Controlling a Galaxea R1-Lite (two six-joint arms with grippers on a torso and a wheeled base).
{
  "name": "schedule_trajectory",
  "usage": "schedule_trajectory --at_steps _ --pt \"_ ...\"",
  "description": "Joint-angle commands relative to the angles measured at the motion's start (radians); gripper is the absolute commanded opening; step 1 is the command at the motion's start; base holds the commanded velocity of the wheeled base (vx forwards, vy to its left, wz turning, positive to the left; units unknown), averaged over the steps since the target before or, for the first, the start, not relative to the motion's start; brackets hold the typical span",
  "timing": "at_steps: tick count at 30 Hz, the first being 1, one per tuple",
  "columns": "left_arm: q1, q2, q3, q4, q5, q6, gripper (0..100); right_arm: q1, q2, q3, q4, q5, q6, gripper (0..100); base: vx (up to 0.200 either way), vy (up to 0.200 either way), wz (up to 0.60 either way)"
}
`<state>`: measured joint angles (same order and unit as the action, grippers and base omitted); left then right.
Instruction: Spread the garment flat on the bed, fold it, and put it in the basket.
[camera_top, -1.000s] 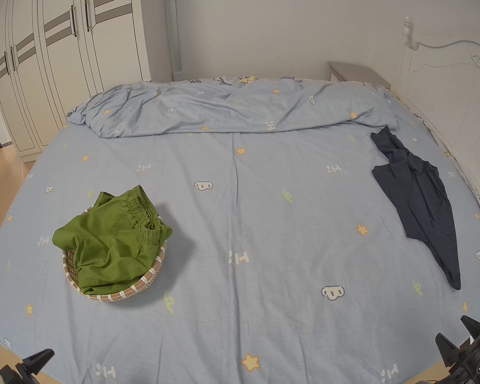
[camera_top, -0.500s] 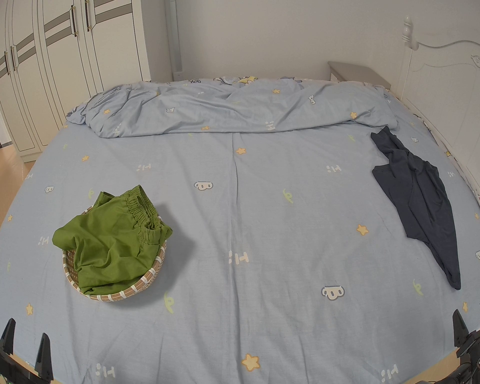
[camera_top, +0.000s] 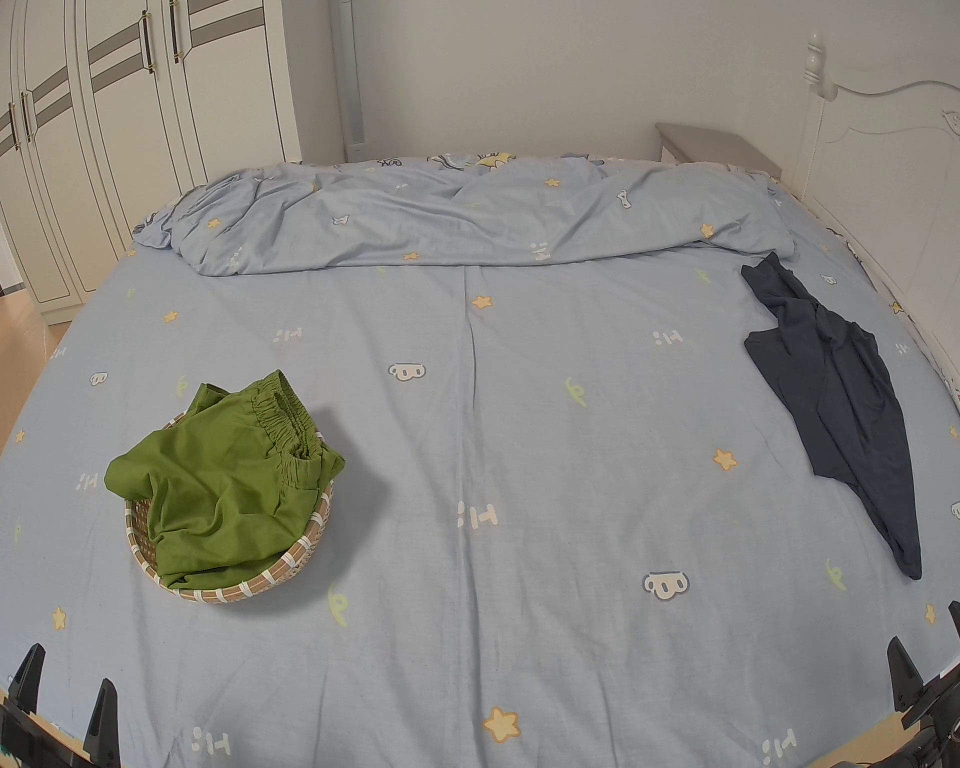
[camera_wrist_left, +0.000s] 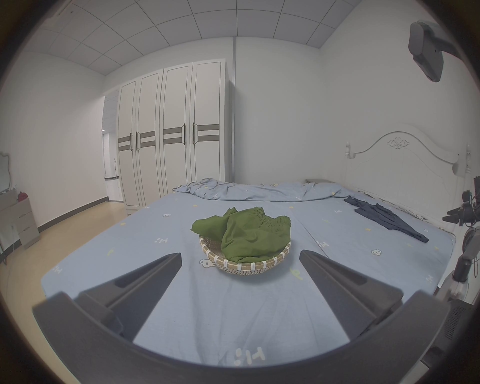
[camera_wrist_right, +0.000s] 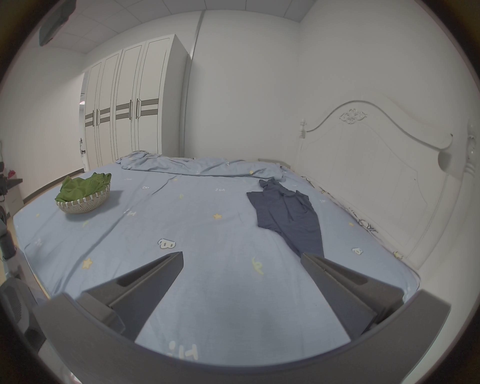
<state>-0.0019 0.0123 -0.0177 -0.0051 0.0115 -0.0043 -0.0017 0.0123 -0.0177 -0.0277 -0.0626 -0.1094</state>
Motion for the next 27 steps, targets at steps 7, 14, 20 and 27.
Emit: schedule_trajectory --at_steps 7,14,20,27 --pt "0.0 -0.012 0.018 -0.001 -0.001 0.0 100 0.002 0.006 -0.004 0.086 0.093 0.073 100 0.0 0.0 0.0" --pt "0.0 -0.012 0.018 -0.001 -0.001 0.0 100 0.0 0.003 0.015 0.031 0.044 0.129 100 0.0 0.0 0.0" --pt "0.0 -0.012 0.018 -0.001 0.001 0.0 100 0.0 0.003 0.015 0.031 0.061 0.094 100 0.0 0.0 0.0" --pt "0.0 -0.012 0.018 -0.001 -0.001 0.0 100 0.0 0.003 0.015 0.028 0.059 0.097 100 0.0 0.0 0.0"
